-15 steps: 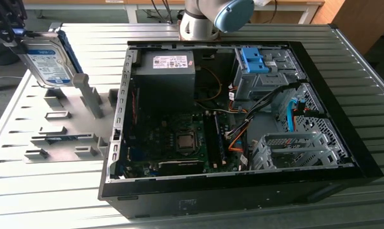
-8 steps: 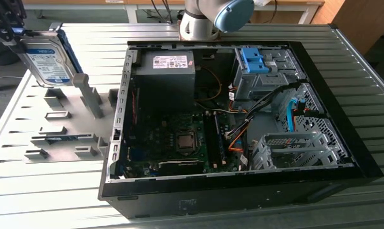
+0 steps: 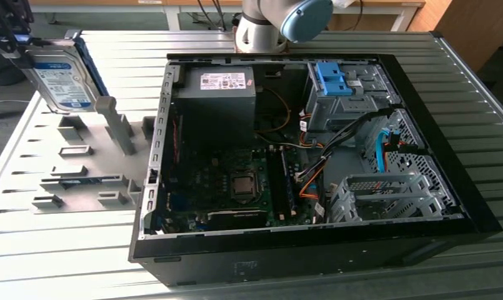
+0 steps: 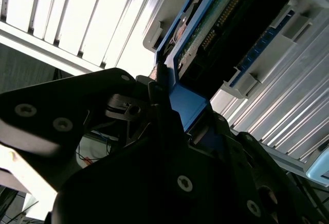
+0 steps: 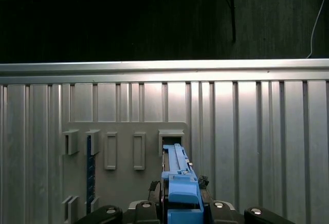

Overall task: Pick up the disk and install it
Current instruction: 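Pick up the disk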

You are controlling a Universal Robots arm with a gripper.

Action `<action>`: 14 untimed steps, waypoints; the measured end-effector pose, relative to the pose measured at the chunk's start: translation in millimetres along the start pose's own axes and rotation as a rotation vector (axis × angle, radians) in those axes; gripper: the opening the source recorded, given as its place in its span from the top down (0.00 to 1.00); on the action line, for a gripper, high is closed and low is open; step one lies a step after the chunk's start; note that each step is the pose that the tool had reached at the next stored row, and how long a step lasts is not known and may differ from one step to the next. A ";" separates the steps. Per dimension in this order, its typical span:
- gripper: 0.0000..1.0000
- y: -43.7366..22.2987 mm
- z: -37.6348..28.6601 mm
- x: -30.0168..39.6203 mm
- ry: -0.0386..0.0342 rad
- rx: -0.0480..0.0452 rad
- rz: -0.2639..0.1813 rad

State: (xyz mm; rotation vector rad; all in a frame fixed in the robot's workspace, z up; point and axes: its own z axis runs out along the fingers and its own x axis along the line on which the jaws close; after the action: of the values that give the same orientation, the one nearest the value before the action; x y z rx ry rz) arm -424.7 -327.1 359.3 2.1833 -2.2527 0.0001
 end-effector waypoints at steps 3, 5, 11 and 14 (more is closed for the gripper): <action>0.64 0.0 -0.8 0.0 0.0000 0.0000 0.000; 0.64 0.0 -1.3 0.0 0.0000 0.0000 0.000; 0.64 0.0 -2.3 0.0 0.0000 0.0000 0.000; 0.64 0.0 -3.7 0.0 0.0000 0.0000 0.000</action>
State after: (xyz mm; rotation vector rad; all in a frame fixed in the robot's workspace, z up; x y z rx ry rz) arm -424.7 -327.1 363.0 2.1832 -2.2527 0.0000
